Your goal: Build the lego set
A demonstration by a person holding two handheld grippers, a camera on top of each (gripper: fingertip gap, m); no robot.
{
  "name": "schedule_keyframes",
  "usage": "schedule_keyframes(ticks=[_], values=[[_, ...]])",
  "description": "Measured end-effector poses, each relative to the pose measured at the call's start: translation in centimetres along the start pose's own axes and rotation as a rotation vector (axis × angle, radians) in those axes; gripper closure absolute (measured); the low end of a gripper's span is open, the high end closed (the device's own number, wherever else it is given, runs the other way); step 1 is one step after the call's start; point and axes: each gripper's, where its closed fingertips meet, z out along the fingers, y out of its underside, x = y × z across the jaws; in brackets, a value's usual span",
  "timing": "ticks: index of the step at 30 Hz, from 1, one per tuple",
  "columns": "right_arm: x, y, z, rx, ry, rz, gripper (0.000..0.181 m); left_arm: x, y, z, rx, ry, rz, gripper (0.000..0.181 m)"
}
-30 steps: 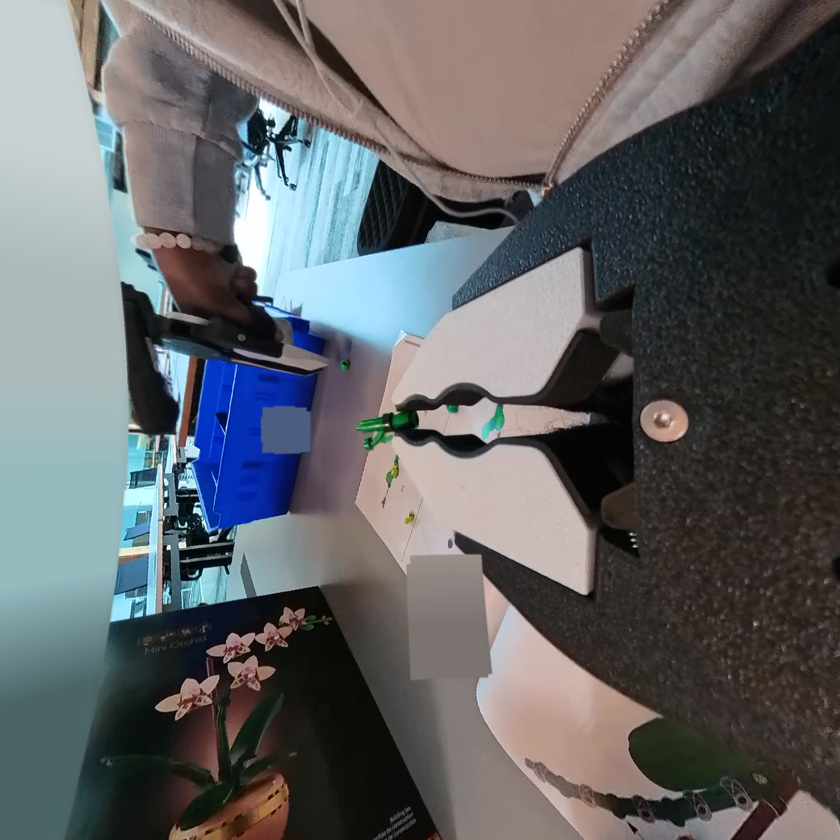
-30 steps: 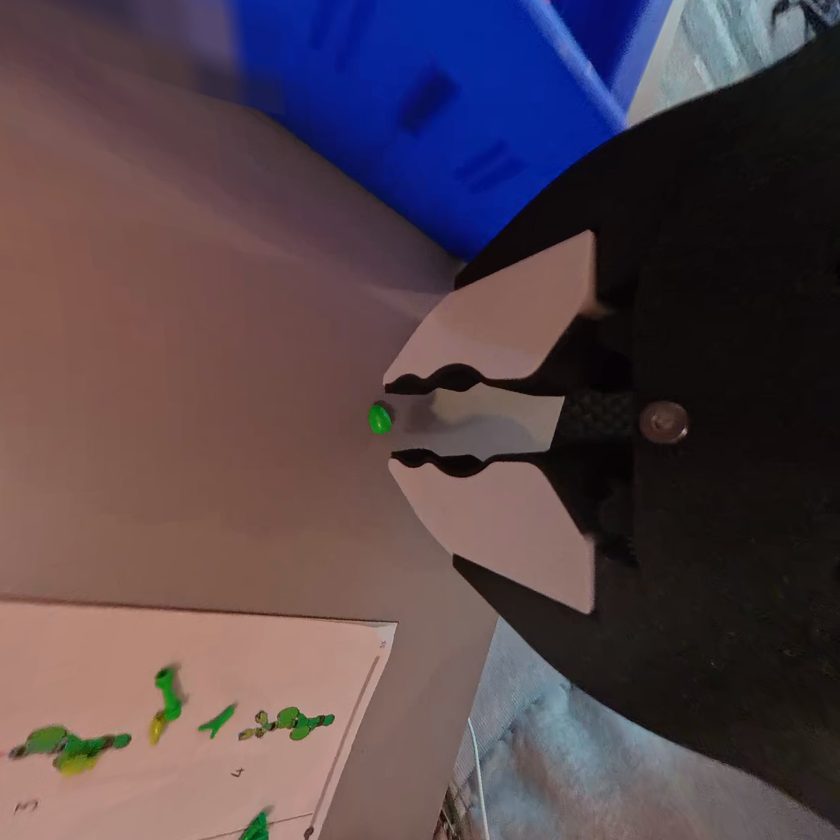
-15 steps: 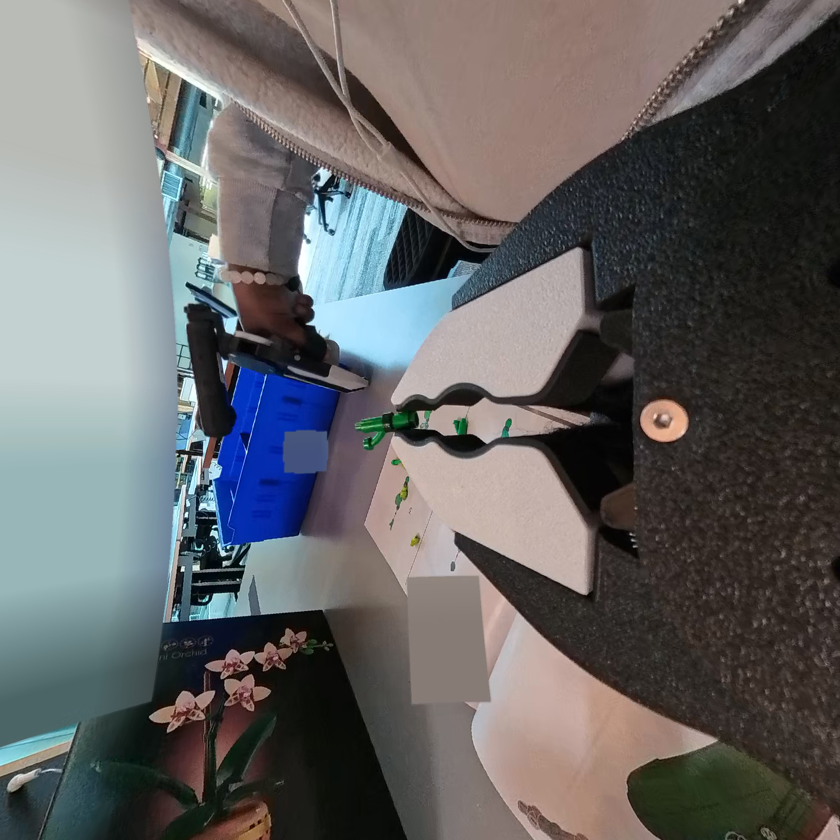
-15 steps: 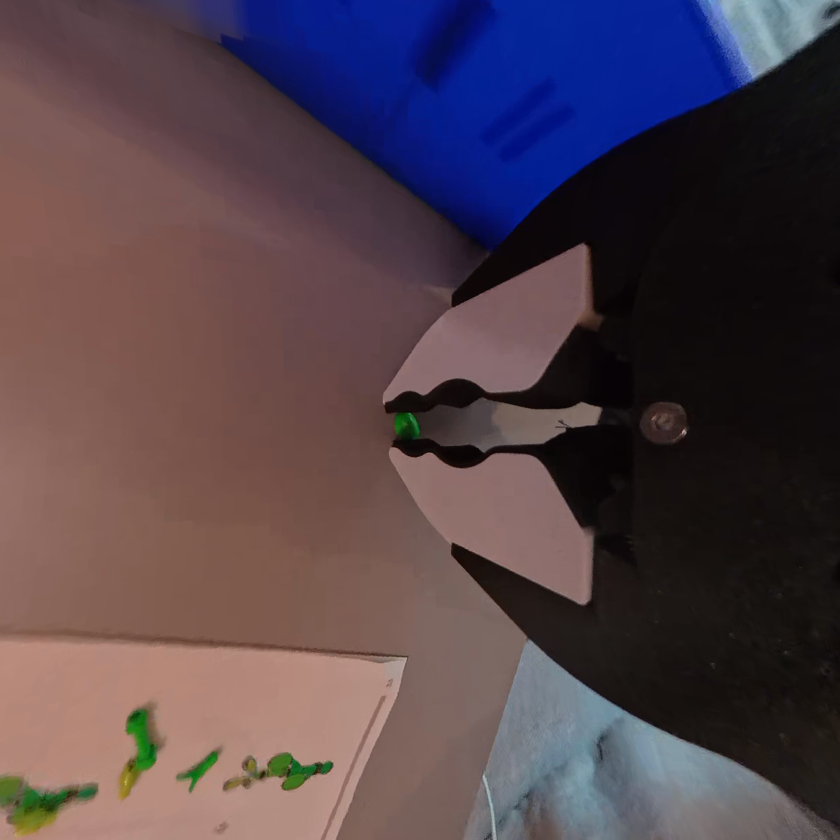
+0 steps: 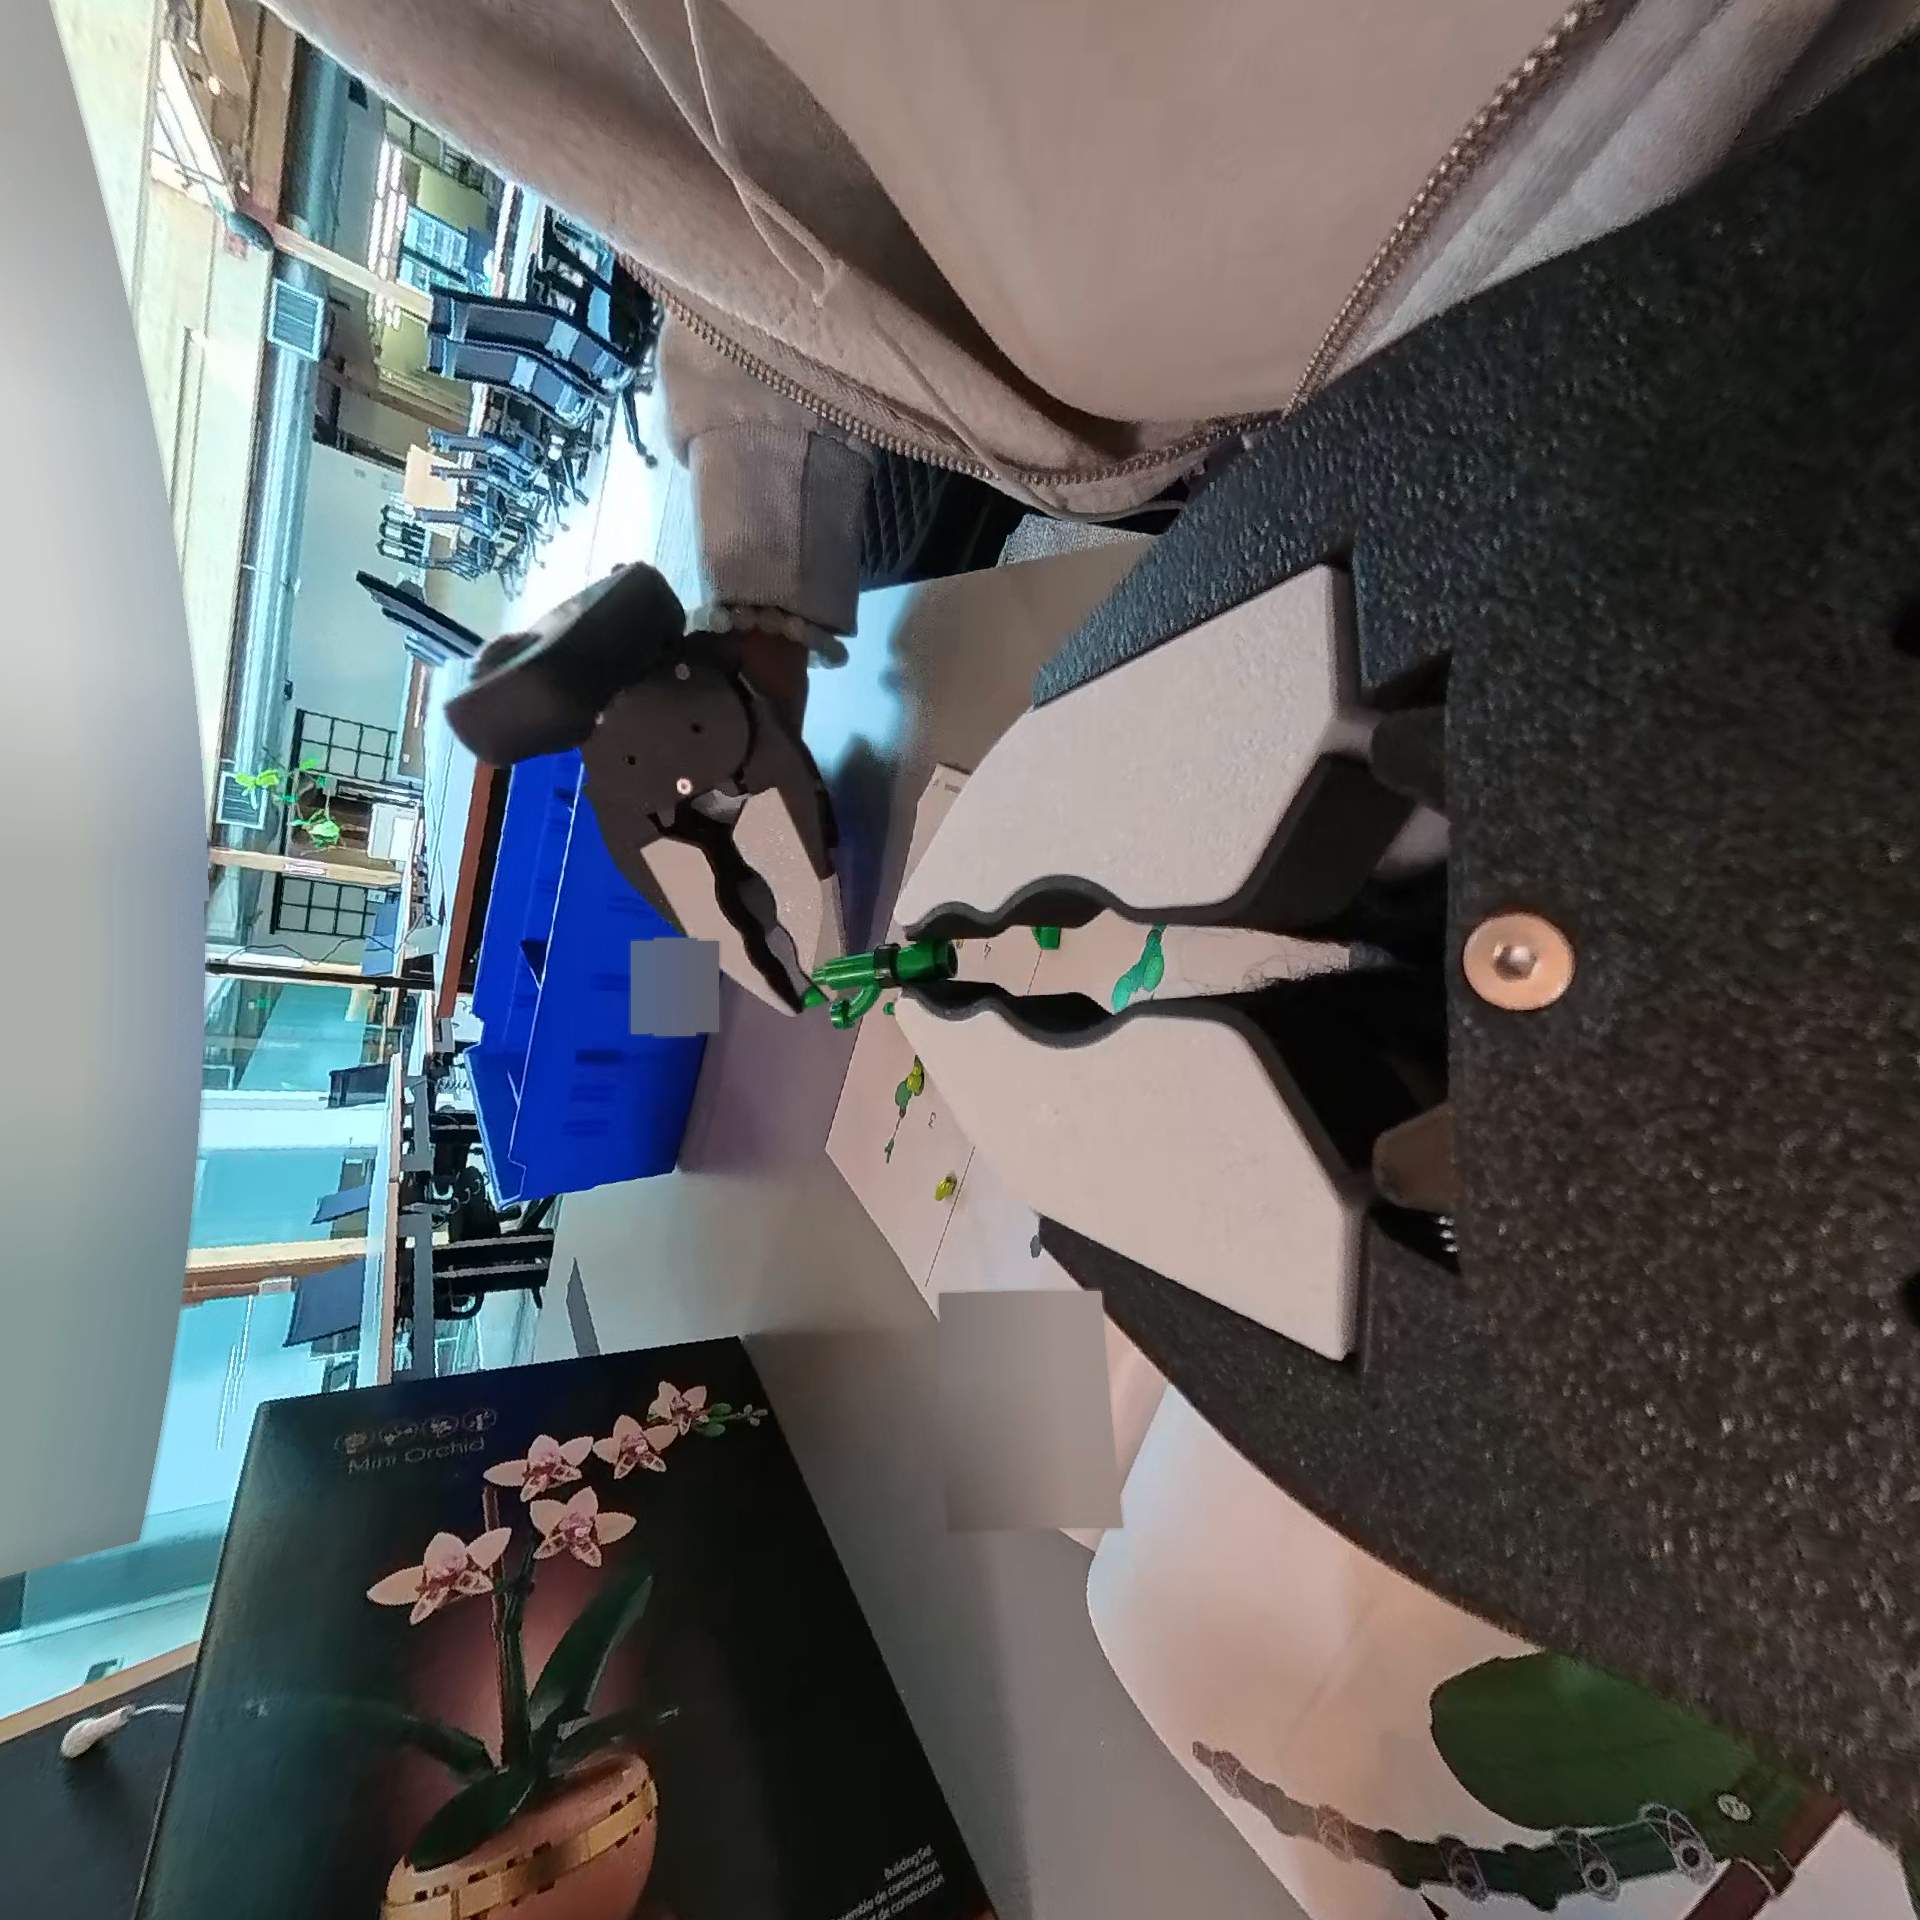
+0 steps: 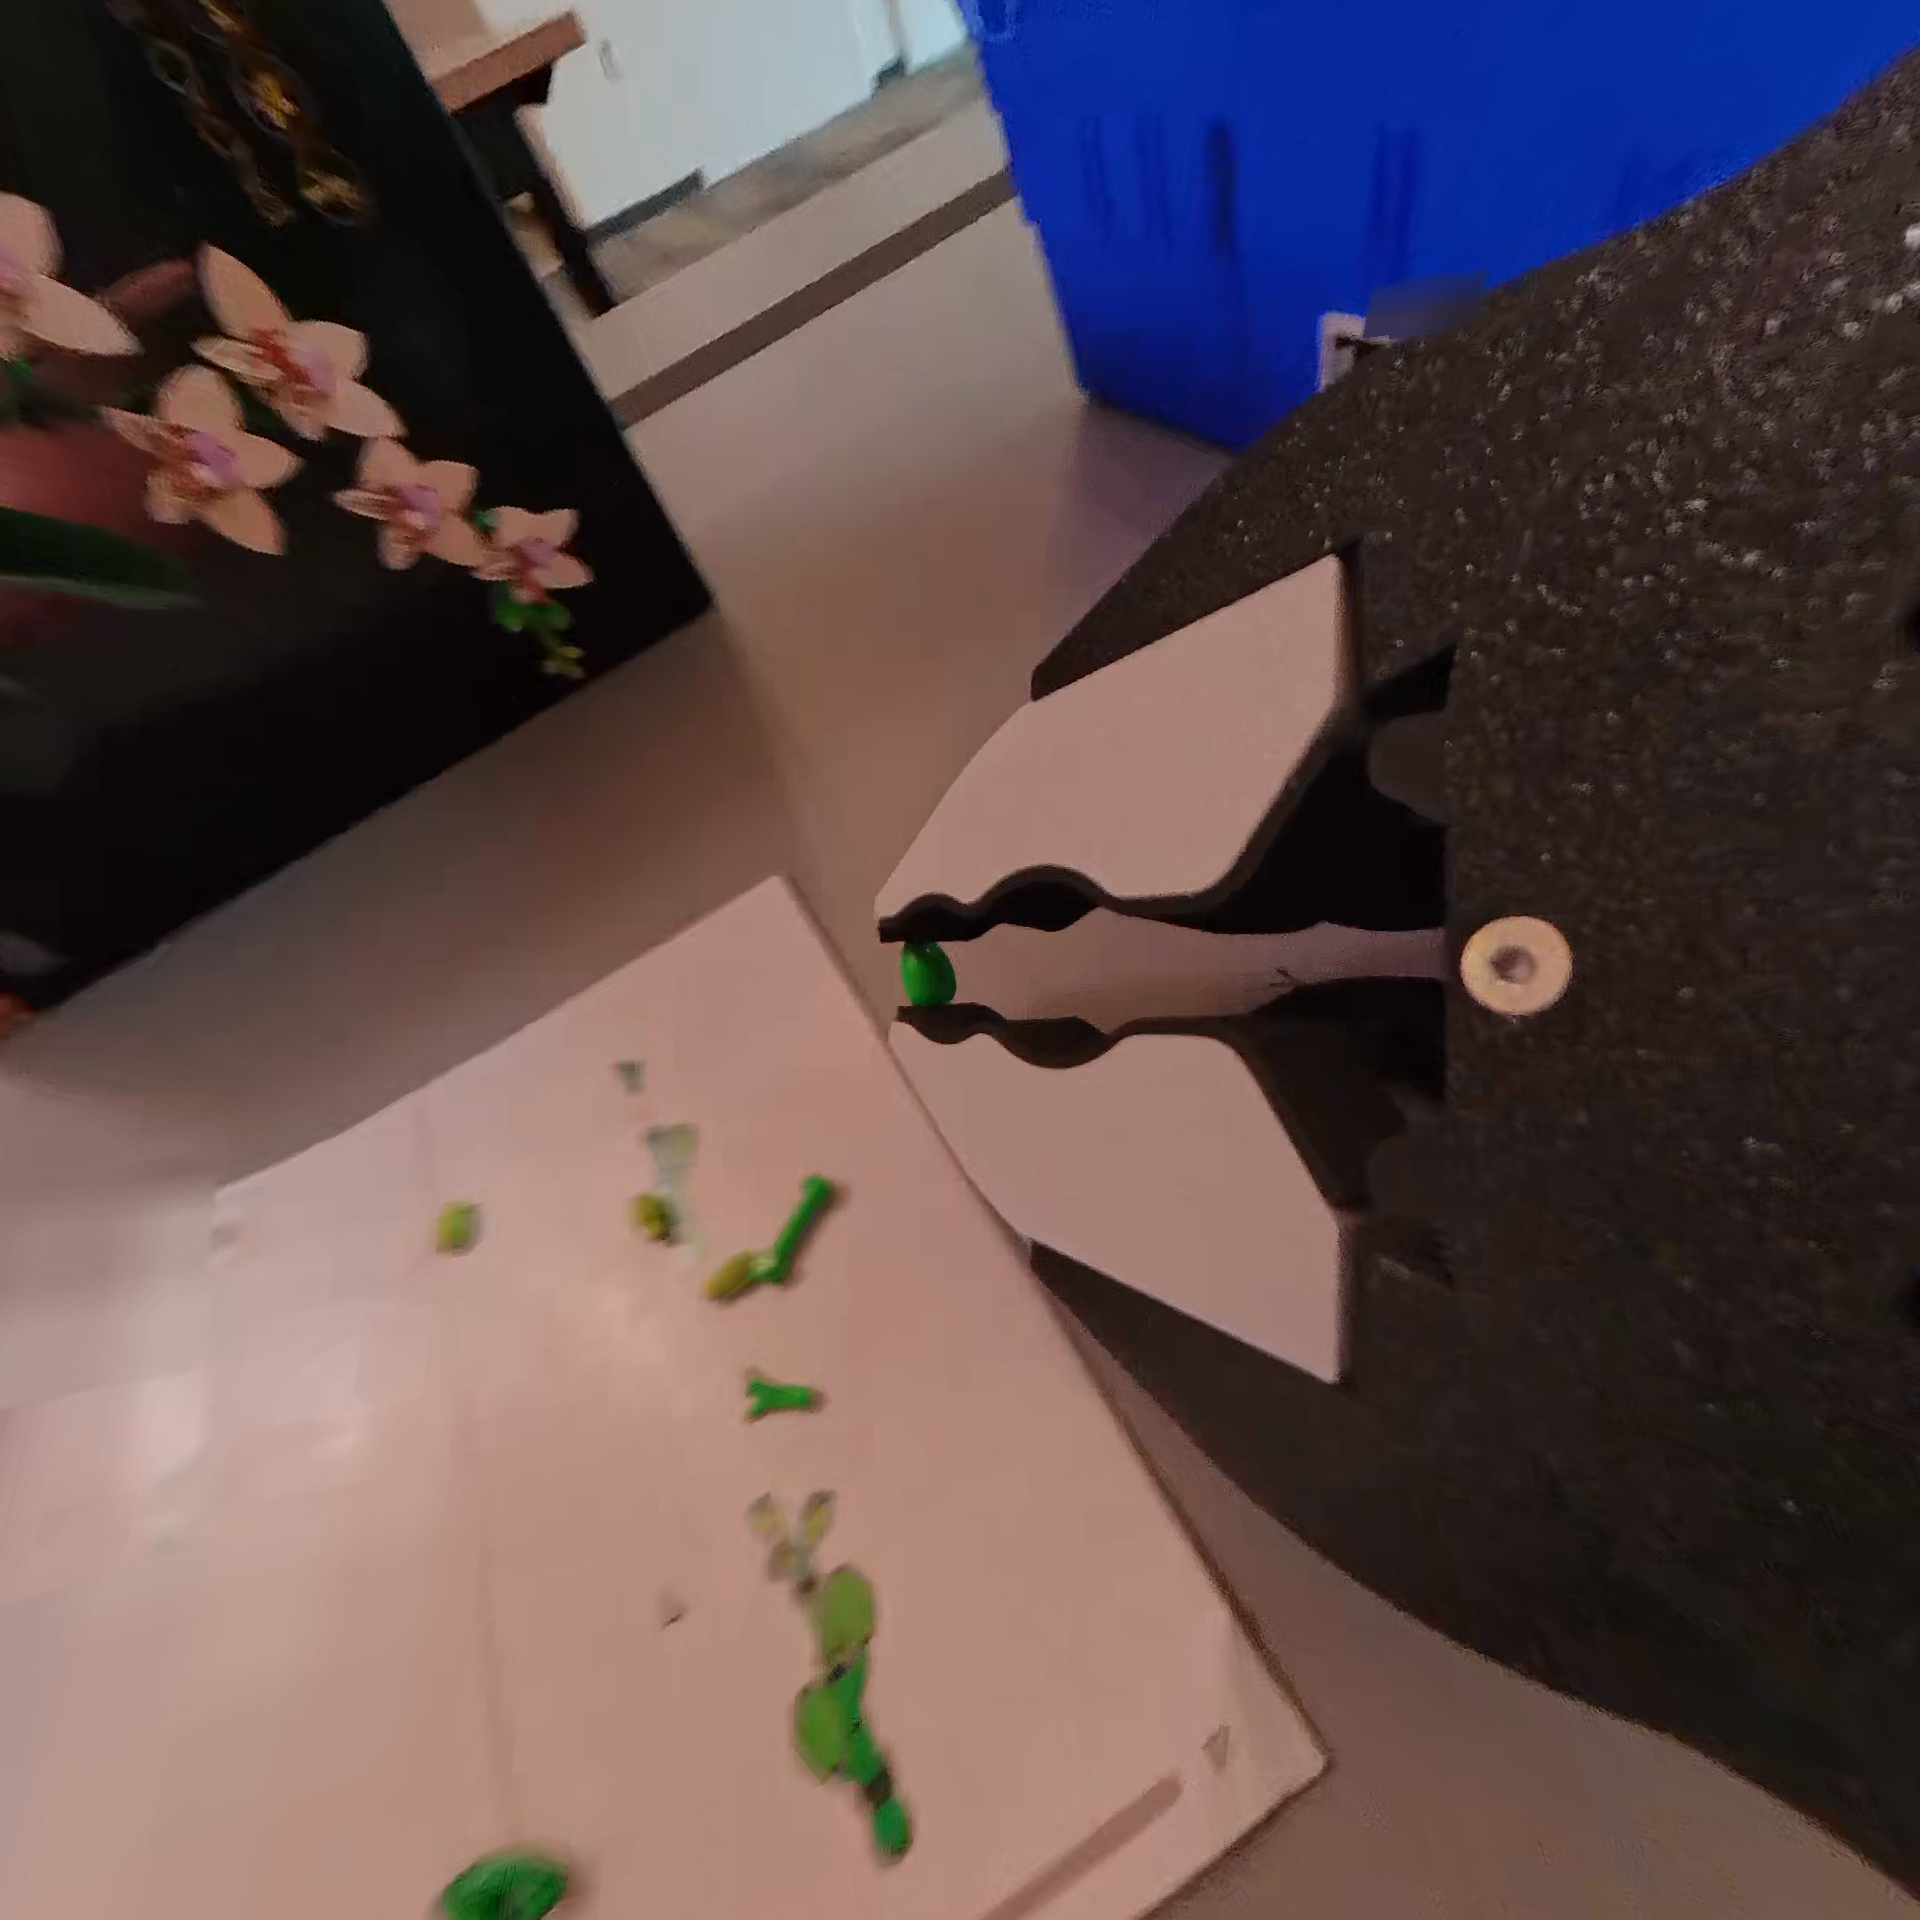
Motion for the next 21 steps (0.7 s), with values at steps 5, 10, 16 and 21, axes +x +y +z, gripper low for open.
schedule_keyframes(ticks=[5,10,16,21], values=[[-3.5,-7.0,-0.6,0.236,-0.328,0.041,0.170,-0.3,-0.1,-0.1,0.009,-0.012,-0.009,0.175],[-9.0,-10.6,0.3,0.279,-0.625,-0.033,0.170,-2.3,-0.4,-1.2,0.019,-0.116,-0.009,0.175],[-13.0,-15.2,2.8,0.412,-0.730,-0.464,0.170,-5.5,-1.6,-4.2,0.025,-0.298,-0.007,0.175],[-15.3,-14.7,5.5,0.347,-0.853,-0.607,0.169,-7.1,-2.3,-7.0,0.051,-0.404,0.004,0.175]])
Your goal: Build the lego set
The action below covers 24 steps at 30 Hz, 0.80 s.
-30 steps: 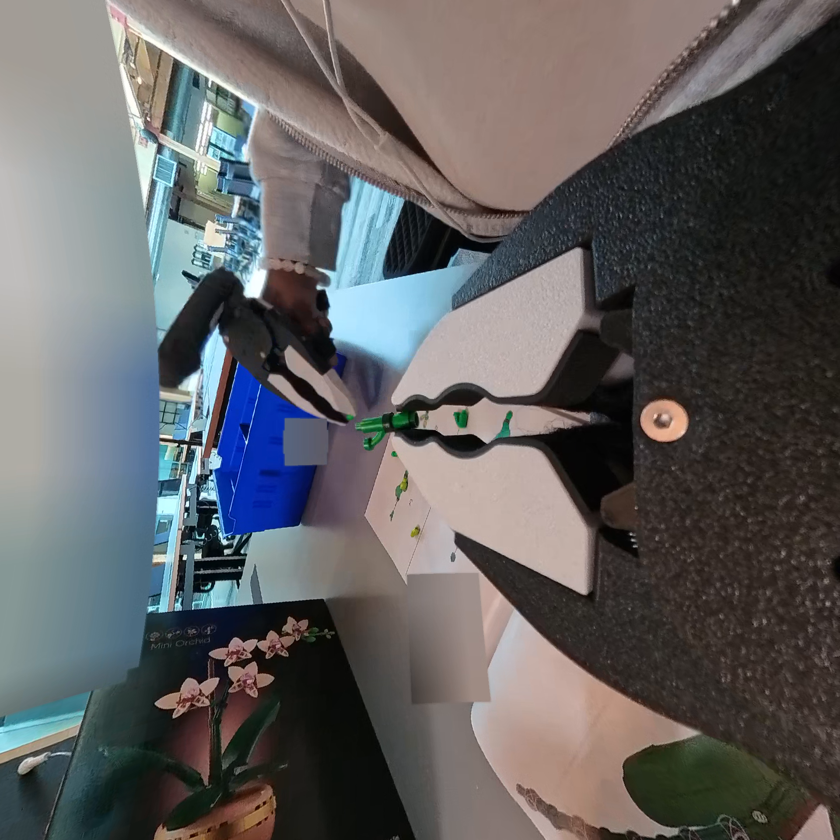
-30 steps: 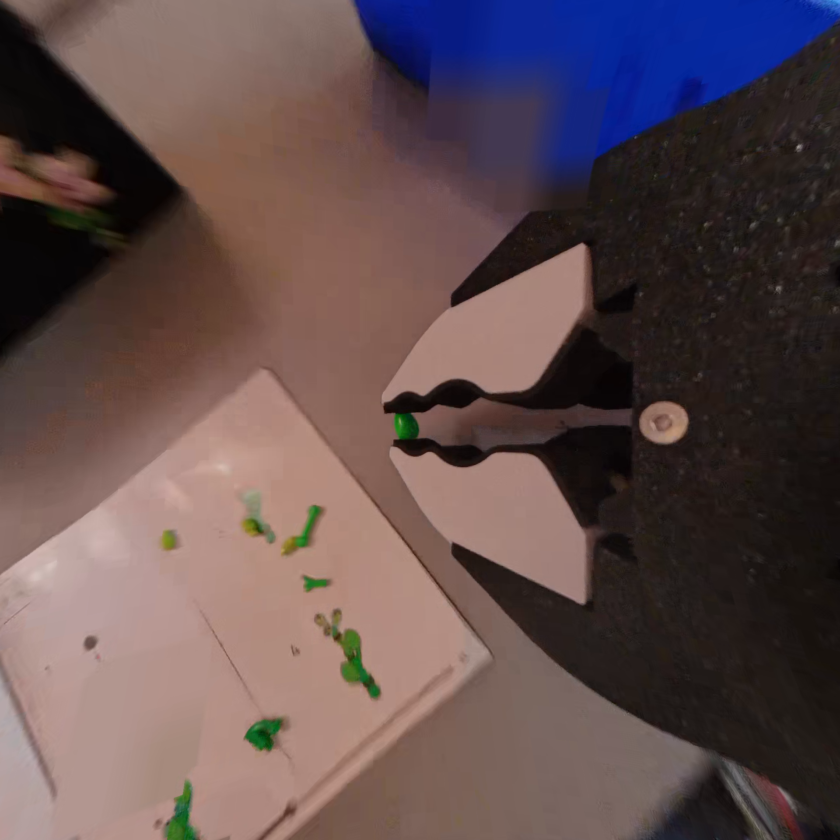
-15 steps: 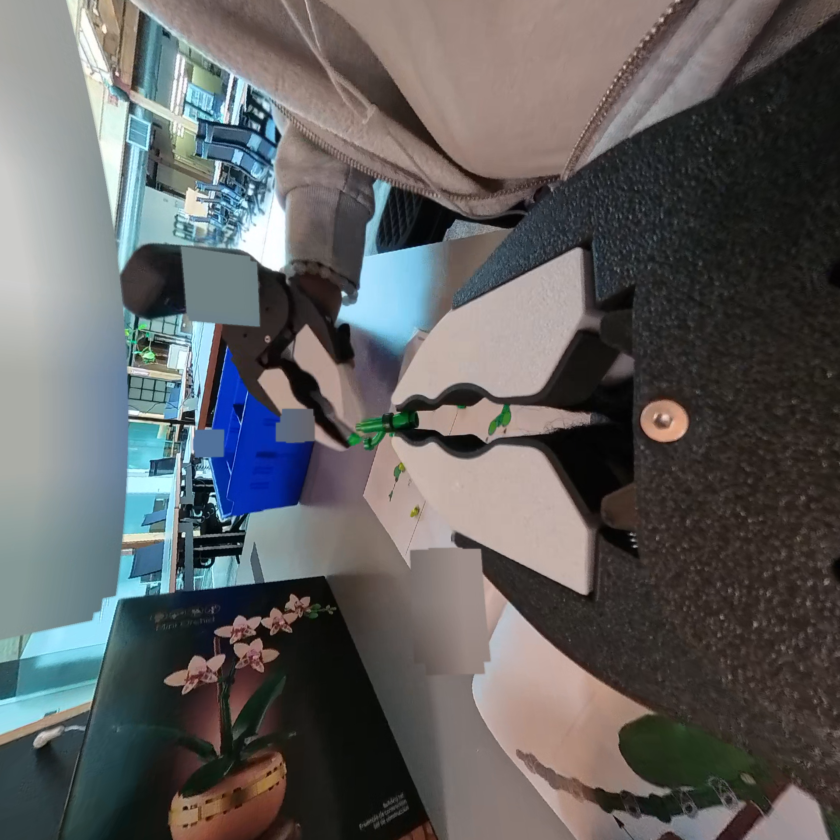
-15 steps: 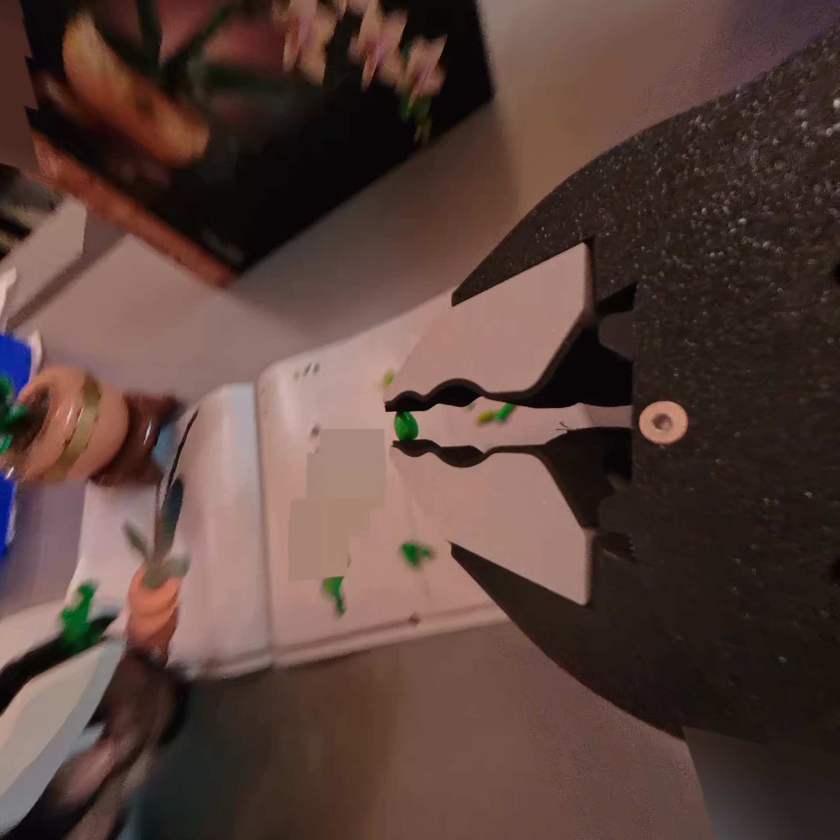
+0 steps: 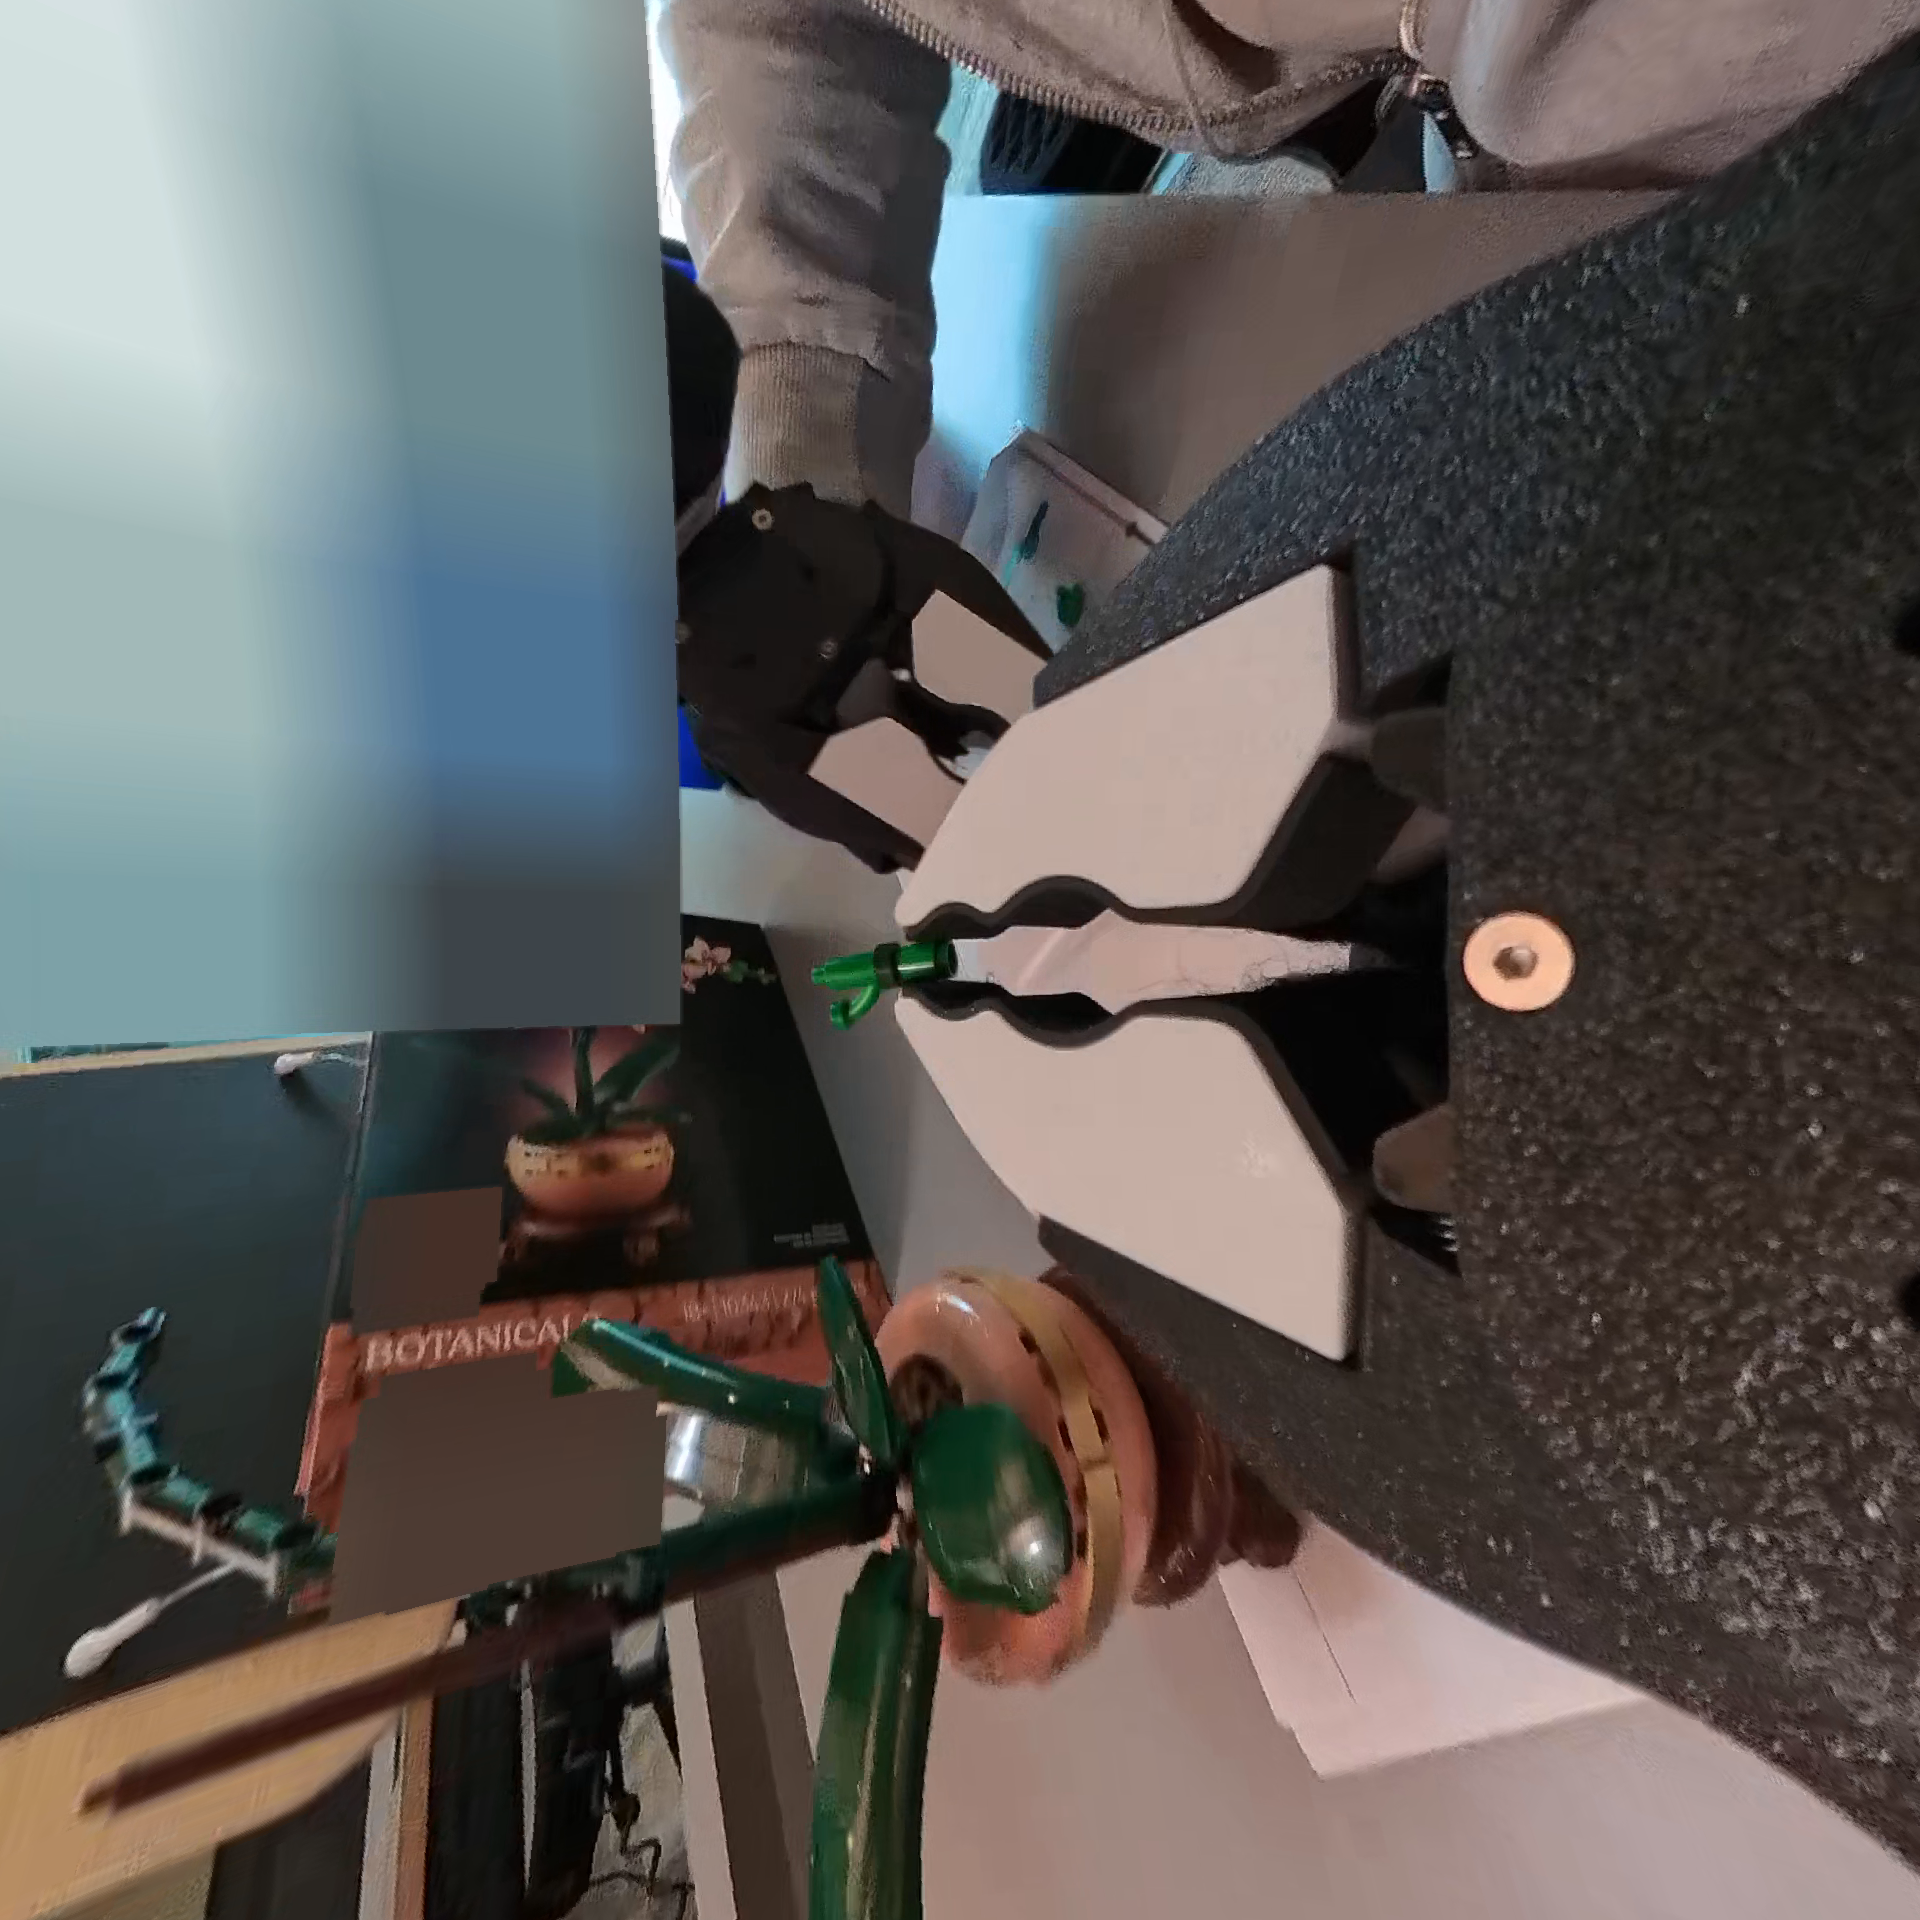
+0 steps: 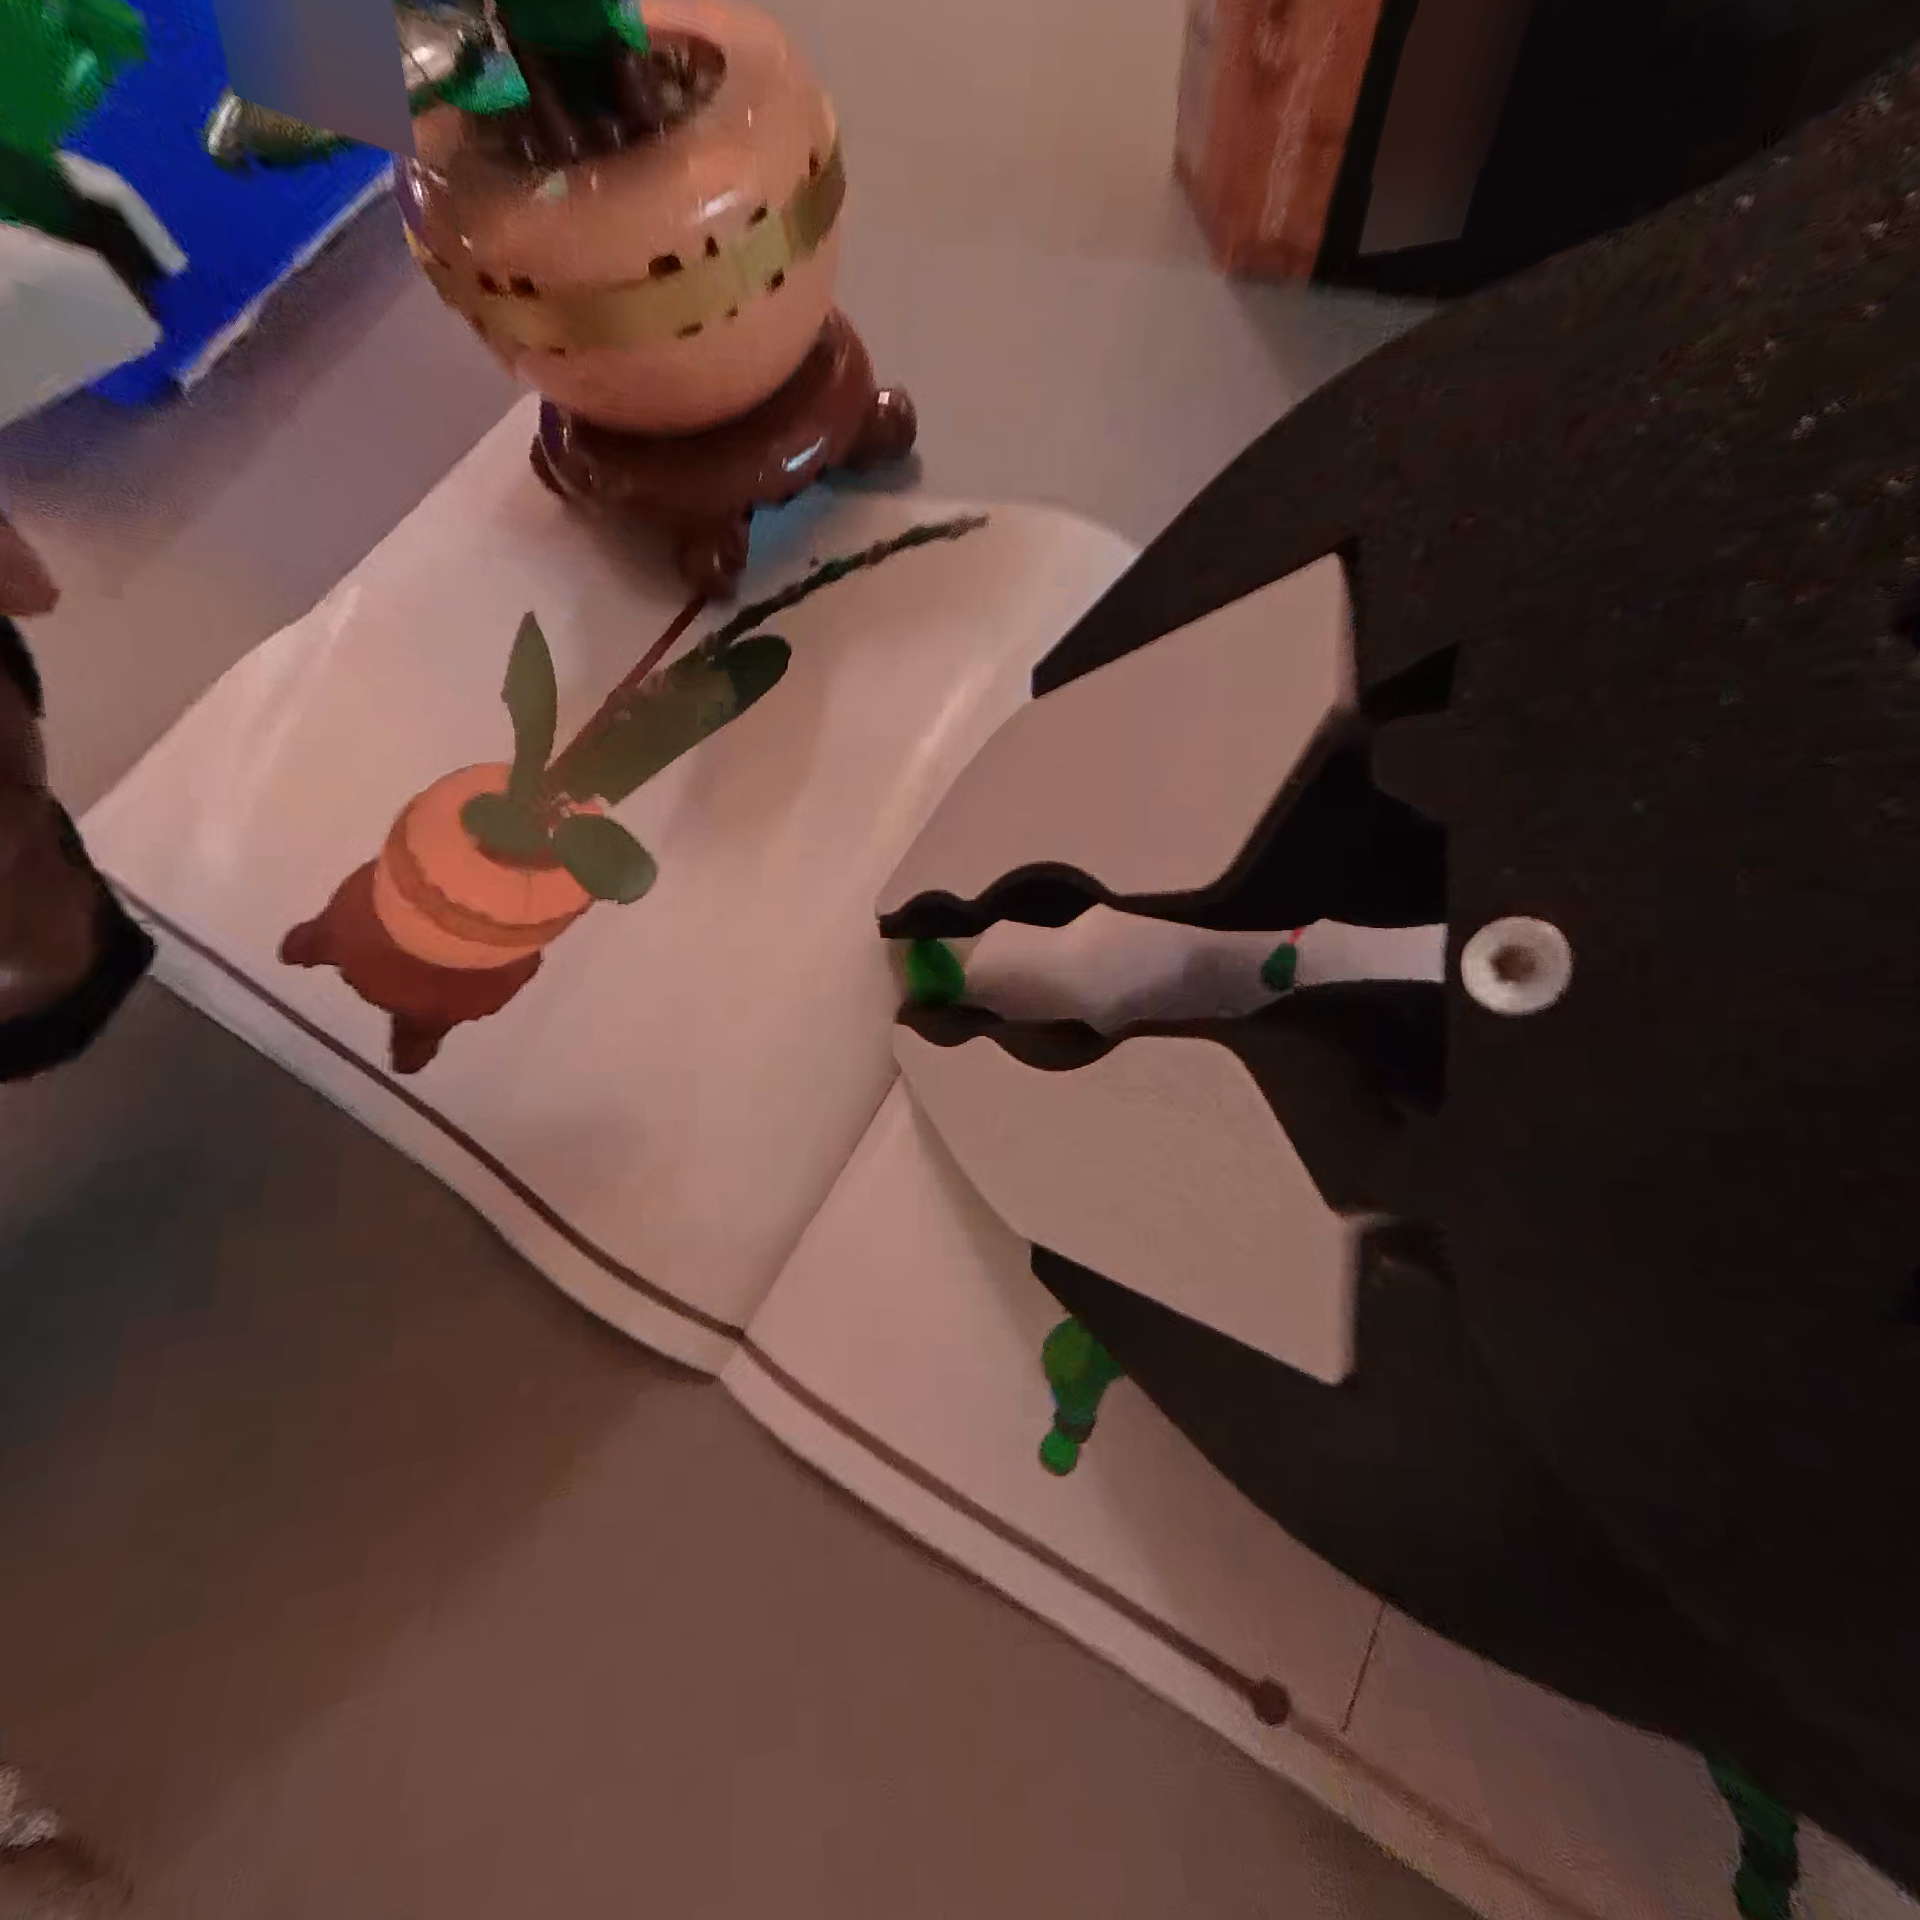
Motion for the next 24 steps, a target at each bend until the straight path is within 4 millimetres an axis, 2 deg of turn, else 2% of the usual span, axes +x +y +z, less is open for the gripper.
schedule_keyframes(ticks=[4,6,8,9,10,12,14,15,17,19,24], values=[[0.0,-0.6,-0.3,0.059,-0.069,0.059,0.164,-0.2,0.2,-0.2,0.000,-0.007,0.008,0.175],[0.1,-1.1,-0.9,0.088,-0.082,0.152,0.157,0.0,0.3,-0.1,0.000,0.007,-0.001,0.175],[0.2,-1.3,-1.7,0.071,-0.102,0.348,0.154,0.1,0.4,0.0,-0.003,0.015,-0.007,0.175],[0.7,-0.9,-2.2,0.031,-0.067,0.480,0.157,0.1,0.4,0.0,-0.001,0.016,-0.010,0.175],[1.1,0.1,-2.8,-0.031,-0.016,0.637,0.169,0.1,0.5,0.0,0.002,0.020,-0.017,0.175],[-0.1,0.8,-3.6,-0.086,-0.031,0.963,0.177,0.2,0.6,0.0,0.009,0.039,-0.043,0.175],[-1.1,-0.4,-3.6,0.026,-0.078,1.236,0.177,0.3,0.7,-0.1,0.016,0.061,-0.070,0.175],[-1.2,-0.7,-3.4,0.070,-0.083,1.320,0.177,0.3,0.7,-0.1,0.020,0.073,-0.084,0.175],[-1.2,0.1,-2.8,0.056,-0.037,1.395,0.170,0.5,0.7,-0.2,0.031,0.099,-0.113,0.175],[-0.9,-0.2,-2.3,0.070,-0.041,1.451,0.163,0.6,0.6,-0.4,0.044,0.120,-0.138,0.175],[-1.3,-0.2,-1.1,-0.053,-0.050,1.473,0.157,0.4,0.4,-1.0,0.069,0.139,-0.173,0.175]])
